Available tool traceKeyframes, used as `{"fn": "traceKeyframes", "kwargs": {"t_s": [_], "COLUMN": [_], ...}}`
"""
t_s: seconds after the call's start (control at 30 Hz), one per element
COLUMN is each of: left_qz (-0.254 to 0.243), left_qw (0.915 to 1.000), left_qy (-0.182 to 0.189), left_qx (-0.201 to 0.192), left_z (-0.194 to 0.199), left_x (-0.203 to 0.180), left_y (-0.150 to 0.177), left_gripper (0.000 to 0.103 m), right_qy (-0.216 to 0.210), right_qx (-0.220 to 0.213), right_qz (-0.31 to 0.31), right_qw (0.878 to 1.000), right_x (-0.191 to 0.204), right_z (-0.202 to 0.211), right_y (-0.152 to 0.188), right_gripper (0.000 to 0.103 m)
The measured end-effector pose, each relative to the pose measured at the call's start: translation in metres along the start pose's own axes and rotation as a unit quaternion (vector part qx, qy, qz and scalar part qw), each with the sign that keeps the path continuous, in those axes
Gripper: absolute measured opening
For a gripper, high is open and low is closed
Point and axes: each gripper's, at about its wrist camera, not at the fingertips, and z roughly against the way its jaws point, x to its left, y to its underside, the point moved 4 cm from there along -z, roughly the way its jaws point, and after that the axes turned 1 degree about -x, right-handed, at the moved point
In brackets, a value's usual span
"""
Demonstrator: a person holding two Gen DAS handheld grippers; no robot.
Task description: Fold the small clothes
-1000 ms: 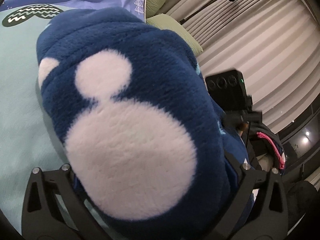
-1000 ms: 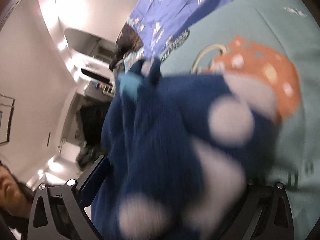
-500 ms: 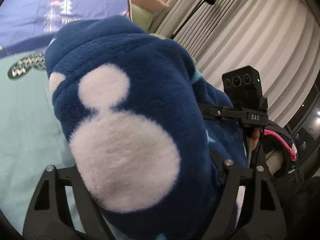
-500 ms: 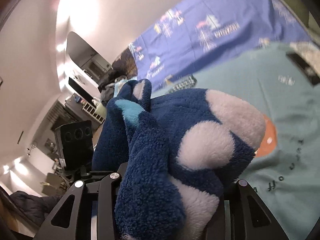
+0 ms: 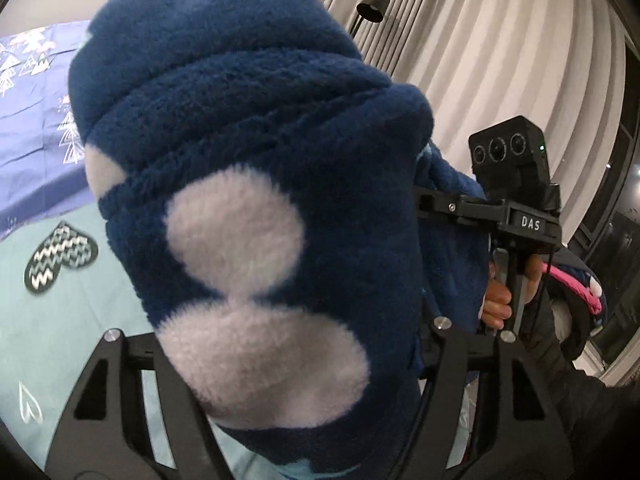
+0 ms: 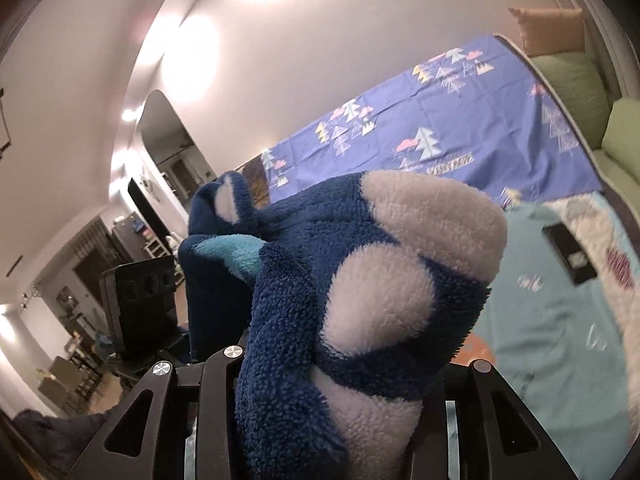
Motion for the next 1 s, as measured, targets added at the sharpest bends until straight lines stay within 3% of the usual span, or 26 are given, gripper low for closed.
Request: {"fn": "traceKeyframes", "kwargs": {"t_s": [0.2,0.5,0.77,1.0], "left_qz": [0.004,0.013,0.121,0.191], "left_qw": [1.0000,0.9988,0.9895,0.9737], "left_qy": [-0.003,-0.048,-0.077,-0.115], "left_qx": [-0.001,0.000,0.017,0.046], "left_z": [-0.024,-0.068,-0.134,-0.181], "left_x": [0.033,0.107,0.216,0.270], "left_y": [-0.048,-0.100,-0.103,-0.067], "left_gripper": [0.070,0.070,0.070,0.071], "right_qy": [0.017,0.019,0.057,0.099], "right_qx": [0.000,0.024,0.072,0.138], "right_qz": [-0.014,-0.038,-0.081,-0.074], "right_qw": [1.000,0.999,0.993,0.983], "right_x": [-0.025,-0.070,-0.136,-0.181], "right_z": [-0.032,-0.114,-0.220,-0.310], "right_y": [-0.050,-0.107,-0.126,-0.112], "right_gripper": [0.037,0.037,0.035,0.035]}}
